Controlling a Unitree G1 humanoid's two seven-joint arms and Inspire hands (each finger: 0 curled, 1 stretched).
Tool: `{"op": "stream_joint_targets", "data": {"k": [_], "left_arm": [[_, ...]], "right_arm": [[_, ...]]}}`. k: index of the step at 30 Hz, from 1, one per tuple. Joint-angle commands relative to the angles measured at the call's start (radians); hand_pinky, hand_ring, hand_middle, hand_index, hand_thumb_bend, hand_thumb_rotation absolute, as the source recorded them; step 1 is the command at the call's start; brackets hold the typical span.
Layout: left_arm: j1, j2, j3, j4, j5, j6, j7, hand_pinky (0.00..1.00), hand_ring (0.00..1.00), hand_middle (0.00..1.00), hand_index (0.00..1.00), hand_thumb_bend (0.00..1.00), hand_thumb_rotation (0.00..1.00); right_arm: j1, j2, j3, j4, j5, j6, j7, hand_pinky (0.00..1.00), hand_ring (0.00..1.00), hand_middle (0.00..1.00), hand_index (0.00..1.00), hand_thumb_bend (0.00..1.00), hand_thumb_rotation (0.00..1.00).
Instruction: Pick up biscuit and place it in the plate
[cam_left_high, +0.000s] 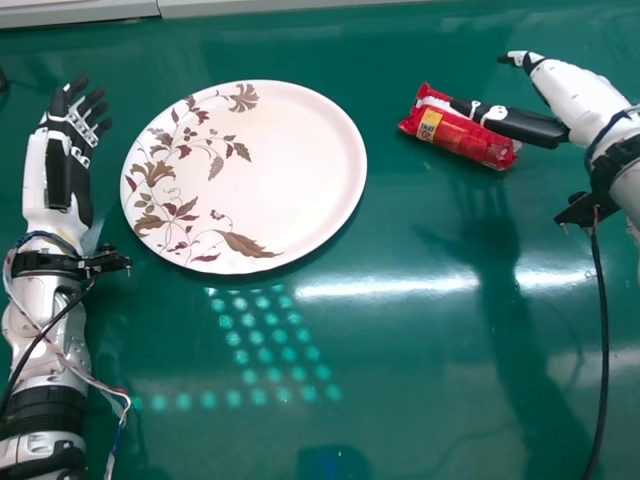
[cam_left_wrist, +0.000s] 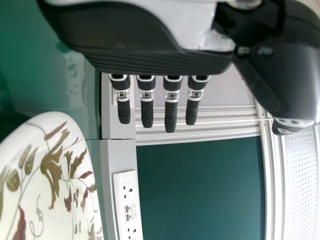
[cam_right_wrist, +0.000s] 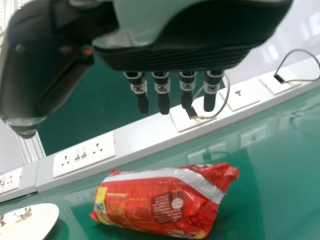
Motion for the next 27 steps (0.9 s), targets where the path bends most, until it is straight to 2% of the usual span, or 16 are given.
{"op": "stream_joint_targets", "data": {"k": [1,3,10,13,16,20,27], "left_arm": [[0.029,-0.019,-0.012,0.035,0.009,-0.011,-0.001,0.92,0.93,0.91,0.93,0.82,0.72],[0.026,-0.018,-0.012,0.041,0.013,-0.012,0.001,0.91,0.92,0.91,0.93,0.81,0.73],[0.019,-0.014,-0.019,0.042,0.025,-0.012,0.007,0.95,0.94,0.92,0.94,0.81,0.74],[0.018,-0.015,-0.022,0.038,0.030,-0.011,0.011,0.93,0.94,0.92,0.93,0.81,0.75],[0.013,-0.014,-0.024,0.047,0.041,-0.018,0.014,0.93,0.94,0.92,0.94,0.81,0.75],[0.008,-0.018,-0.024,0.050,0.048,-0.017,0.018,0.93,0.94,0.93,0.94,0.80,0.75],[0.006,-0.017,-0.024,0.052,0.050,-0.018,0.018,0.92,0.94,0.93,0.93,0.81,0.75]], "right_arm": [[-0.023,-0.017,0.013,0.035,0.012,-0.023,0.004,0.96,1.00,1.00,1.00,1.00,0.49],[-0.038,-0.016,0.029,0.060,0.007,-0.024,0.009,0.98,1.00,1.00,1.00,1.00,0.49],[-0.110,-0.022,0.121,0.169,-0.031,-0.043,0.058,0.93,1.00,1.00,1.00,1.00,0.54],[-0.137,-0.014,0.148,0.215,-0.036,-0.059,0.063,0.96,1.00,1.00,1.00,1.00,0.52],[-0.164,-0.007,0.180,0.261,-0.049,-0.070,0.068,0.96,1.00,1.00,1.00,1.00,0.54],[-0.191,-0.001,0.220,0.315,-0.072,-0.112,0.048,0.95,1.00,1.00,1.00,1.00,0.55],[-0.231,0.013,0.265,0.385,-0.108,-0.131,0.028,0.96,1.00,1.00,1.00,1.00,0.56]]}}
